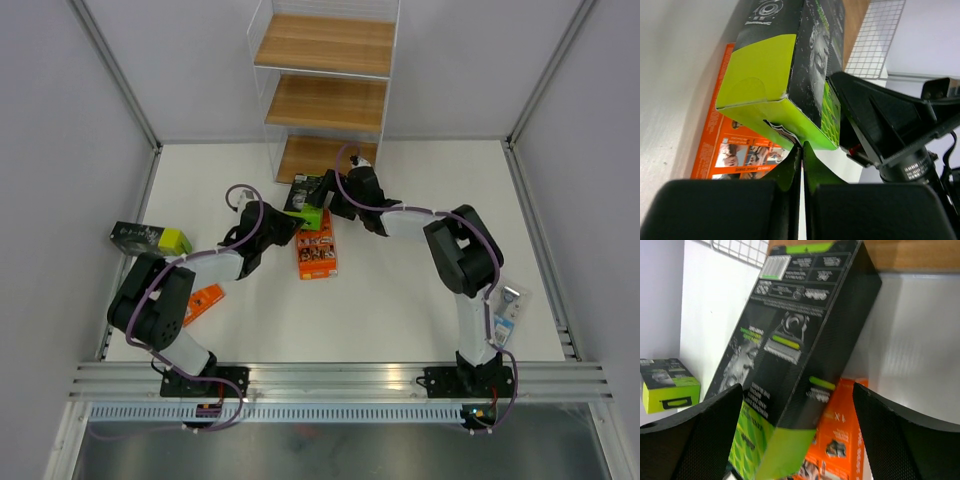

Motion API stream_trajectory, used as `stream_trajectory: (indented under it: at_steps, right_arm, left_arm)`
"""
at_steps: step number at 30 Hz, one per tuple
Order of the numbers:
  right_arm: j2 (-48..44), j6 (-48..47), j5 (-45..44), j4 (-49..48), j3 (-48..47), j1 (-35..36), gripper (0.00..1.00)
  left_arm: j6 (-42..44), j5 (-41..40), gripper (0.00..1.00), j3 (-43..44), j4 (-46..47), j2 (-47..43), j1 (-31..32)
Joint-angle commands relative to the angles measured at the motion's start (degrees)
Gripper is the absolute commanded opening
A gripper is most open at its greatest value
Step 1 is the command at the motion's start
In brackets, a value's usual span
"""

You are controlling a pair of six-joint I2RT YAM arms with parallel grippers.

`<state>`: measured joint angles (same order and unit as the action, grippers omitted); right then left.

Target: Place and organize the shaving razors onto the shelf

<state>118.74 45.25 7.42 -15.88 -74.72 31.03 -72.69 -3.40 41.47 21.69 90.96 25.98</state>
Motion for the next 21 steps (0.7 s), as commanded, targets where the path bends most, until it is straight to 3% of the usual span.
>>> stream_trajectory:
  at_steps: [1, 14, 21]
  right_arm:
    - [2.89, 1.15, 2.42, -0.91, -4.9, 0.17, 0.96]
    - [10.37, 4.84, 3.38, 1.55, -12.2, 0.09, 0.98]
    - [8.35, 7.22, 5.85, 5.24, -9.48, 0.09, 0.98]
  left_arm:
    - [-2.72, 4.53, 0.02, 0.71, 7.4, -2.37, -0.4]
    - [-3.08, 6.04, 0.02, 0.63, 8.72, -1.75, -0.75]
    - [-2.72, 6.21, 0.02, 0.63, 8.45, -1.57, -1.89]
